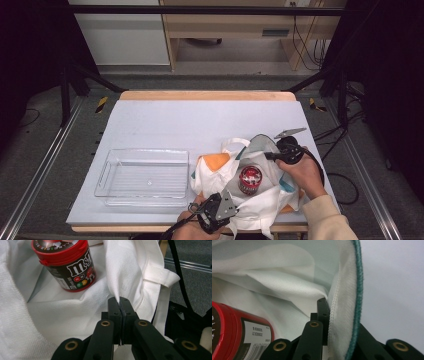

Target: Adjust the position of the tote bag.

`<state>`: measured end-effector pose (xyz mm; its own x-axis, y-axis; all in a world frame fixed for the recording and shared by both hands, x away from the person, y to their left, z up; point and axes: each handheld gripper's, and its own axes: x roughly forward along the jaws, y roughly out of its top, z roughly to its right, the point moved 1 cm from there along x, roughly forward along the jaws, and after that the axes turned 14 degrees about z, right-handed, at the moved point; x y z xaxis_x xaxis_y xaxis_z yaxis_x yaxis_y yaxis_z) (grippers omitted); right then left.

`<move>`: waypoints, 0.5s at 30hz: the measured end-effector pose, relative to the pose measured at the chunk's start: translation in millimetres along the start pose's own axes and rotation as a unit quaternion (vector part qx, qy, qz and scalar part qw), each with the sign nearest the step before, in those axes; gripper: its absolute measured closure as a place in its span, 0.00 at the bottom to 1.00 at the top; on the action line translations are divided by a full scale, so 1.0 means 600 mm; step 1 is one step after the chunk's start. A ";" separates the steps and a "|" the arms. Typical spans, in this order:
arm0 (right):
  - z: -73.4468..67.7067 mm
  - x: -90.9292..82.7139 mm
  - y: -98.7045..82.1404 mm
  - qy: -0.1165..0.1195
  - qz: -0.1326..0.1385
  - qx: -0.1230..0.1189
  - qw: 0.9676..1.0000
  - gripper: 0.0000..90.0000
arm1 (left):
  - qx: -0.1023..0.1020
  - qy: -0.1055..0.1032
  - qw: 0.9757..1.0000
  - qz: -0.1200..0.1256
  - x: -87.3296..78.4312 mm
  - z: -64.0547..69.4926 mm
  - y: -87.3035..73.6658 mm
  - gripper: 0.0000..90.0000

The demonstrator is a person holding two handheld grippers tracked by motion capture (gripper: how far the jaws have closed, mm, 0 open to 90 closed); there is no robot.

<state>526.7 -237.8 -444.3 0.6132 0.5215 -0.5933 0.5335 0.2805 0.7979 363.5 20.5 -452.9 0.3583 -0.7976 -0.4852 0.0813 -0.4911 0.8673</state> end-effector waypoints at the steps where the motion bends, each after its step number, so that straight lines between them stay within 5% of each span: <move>1: 0.001 0.001 0.000 0.002 0.002 0.002 1.000 0.98 | 0.001 0.000 1.000 0.001 0.000 0.001 0.000 0.99; 15: 0.007 0.006 0.002 -0.002 0.001 0.010 1.000 0.98 | 0.004 -0.005 1.000 -0.003 -0.002 0.004 0.001 0.99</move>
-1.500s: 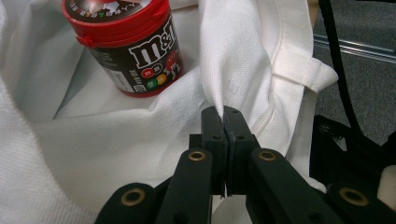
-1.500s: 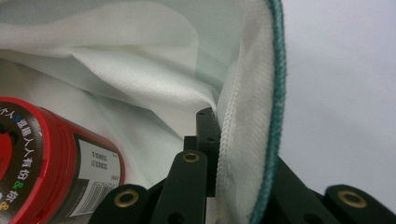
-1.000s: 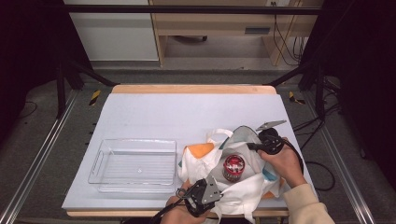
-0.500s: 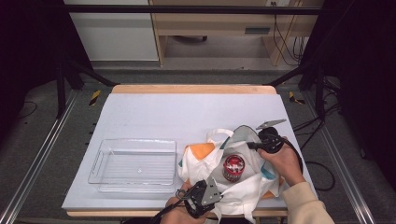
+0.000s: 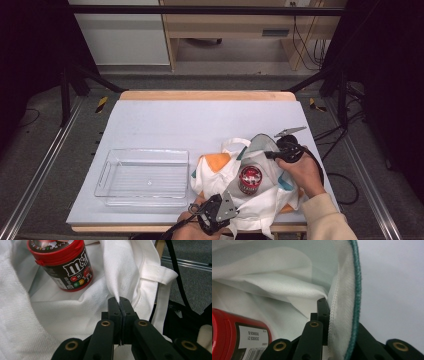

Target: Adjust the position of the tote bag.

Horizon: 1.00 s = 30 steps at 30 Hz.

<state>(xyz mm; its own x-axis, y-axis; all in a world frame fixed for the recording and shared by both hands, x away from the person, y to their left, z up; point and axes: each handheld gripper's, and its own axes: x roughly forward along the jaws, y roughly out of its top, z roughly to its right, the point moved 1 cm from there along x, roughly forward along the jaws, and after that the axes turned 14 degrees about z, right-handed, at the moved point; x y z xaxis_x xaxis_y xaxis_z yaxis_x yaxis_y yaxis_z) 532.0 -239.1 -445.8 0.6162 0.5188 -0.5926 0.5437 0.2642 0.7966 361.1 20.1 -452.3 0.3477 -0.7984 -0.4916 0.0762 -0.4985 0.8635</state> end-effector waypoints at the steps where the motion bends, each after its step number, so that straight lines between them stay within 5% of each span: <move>1: 0.000 0.000 0.000 -0.001 -0.001 0.001 1.000 0.98 | 0.000 0.000 1.000 0.000 0.000 0.000 0.000 0.99; 26: -0.008 -0.002 0.002 -0.020 0.006 -0.002 1.000 0.97 | -0.012 -0.002 1.000 0.004 0.000 -0.002 -0.007 0.99; 30: -0.012 -0.010 0.004 -0.027 0.015 -0.011 0.999 0.87 | -0.018 0.001 1.000 0.007 0.000 -0.005 -0.006 0.98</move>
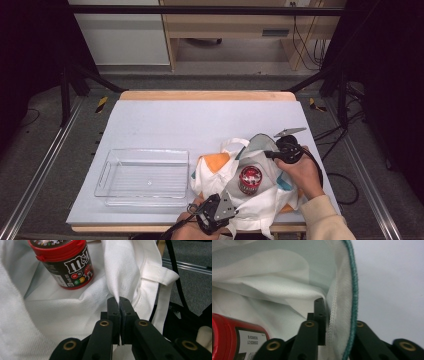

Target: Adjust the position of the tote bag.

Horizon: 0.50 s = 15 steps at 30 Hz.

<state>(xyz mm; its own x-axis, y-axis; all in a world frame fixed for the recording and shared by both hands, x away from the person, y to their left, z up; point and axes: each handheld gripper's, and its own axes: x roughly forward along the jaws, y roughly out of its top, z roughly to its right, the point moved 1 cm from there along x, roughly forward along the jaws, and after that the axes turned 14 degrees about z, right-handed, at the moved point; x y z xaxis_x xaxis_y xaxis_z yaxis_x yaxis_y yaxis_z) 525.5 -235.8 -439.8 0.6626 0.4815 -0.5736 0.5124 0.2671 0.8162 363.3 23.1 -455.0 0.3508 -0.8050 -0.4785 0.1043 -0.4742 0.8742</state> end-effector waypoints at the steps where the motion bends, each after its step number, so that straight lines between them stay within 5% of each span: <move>1: -0.001 -0.008 0.002 -0.004 0.008 -0.002 1.000 0.78 | -0.002 0.001 1.000 0.001 0.000 -0.001 0.000 0.97; 5: 0.000 -0.028 0.007 -0.010 0.034 -0.006 0.999 0.61 | -0.008 0.010 1.000 0.008 -0.001 -0.003 0.002 0.88; 15: -0.012 -0.098 0.022 -0.023 0.070 -0.017 0.997 0.44 | -0.020 0.036 0.999 0.022 -0.029 -0.017 0.017 0.72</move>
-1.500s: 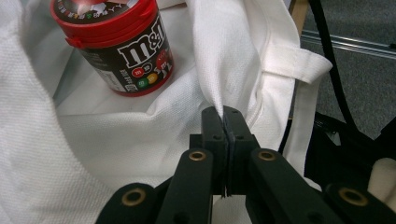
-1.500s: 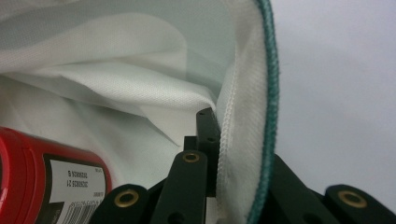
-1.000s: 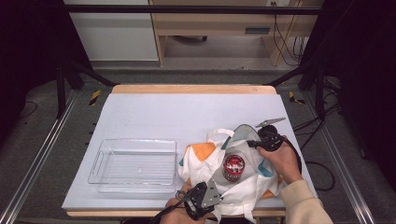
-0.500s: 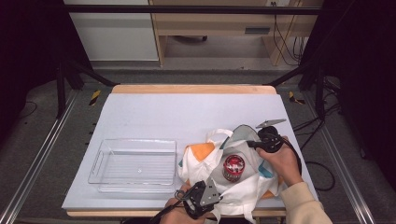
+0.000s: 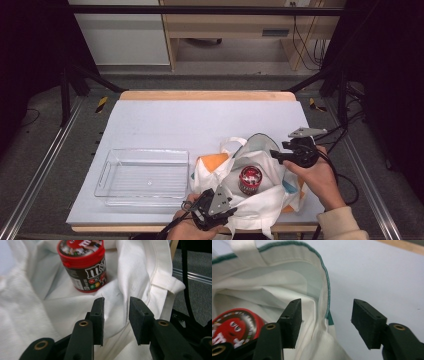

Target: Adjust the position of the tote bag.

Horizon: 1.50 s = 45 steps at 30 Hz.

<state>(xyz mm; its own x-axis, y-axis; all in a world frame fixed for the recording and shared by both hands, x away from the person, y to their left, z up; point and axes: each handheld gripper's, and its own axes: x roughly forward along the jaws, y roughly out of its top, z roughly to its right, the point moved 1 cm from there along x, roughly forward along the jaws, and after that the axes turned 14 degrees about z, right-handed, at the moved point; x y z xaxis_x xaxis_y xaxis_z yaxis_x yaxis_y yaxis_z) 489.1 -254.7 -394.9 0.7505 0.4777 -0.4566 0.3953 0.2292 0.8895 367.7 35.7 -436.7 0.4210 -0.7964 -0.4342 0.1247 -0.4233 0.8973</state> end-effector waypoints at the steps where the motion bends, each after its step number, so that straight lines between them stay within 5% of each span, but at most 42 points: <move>1: -0.002 -0.010 0.002 0.000 0.005 0.001 1.000 0.43 | 0.000 0.003 1.000 0.005 -0.004 -0.002 0.005 0.71; 7: -0.023 -0.067 0.009 0.013 0.033 -0.014 0.999 0.39 | 0.013 0.033 0.999 0.030 -0.022 -0.019 0.051 0.63; 12: -0.060 -0.098 0.009 0.055 0.037 -0.032 0.997 0.33 | 0.020 0.063 0.997 0.036 -0.026 -0.053 0.086 0.56; 16: -0.079 -0.101 0.006 0.073 0.030 -0.044 0.996 0.32 | 0.016 0.079 0.996 0.037 -0.015 -0.082 0.105 0.55; 18: -0.095 -0.100 0.001 0.088 0.020 -0.058 0.994 0.31 | -0.004 0.071 0.997 0.032 0.002 -0.096 0.110 0.52; 30: -0.137 -0.067 -0.037 0.135 -0.023 -0.071 0.988 0.29 | -0.013 0.078 0.997 -0.007 0.060 -0.124 0.104 0.57; 42: -0.149 -0.049 -0.073 0.149 -0.056 -0.081 0.984 0.28 | -0.021 0.076 0.997 -0.022 0.065 -0.138 0.095 0.67; 45: -0.152 -0.048 -0.079 0.149 -0.064 -0.091 0.983 0.28 | -0.010 0.083 0.996 -0.031 0.067 -0.141 0.092 0.69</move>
<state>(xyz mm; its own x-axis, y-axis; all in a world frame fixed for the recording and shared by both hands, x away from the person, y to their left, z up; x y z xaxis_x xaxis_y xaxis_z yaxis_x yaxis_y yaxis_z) 400.3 -201.8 -422.2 0.5020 0.6564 -0.5631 0.3544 0.4377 0.8263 467.3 17.1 -397.8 0.5537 -0.6862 -0.4718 0.1731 -0.4594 0.8712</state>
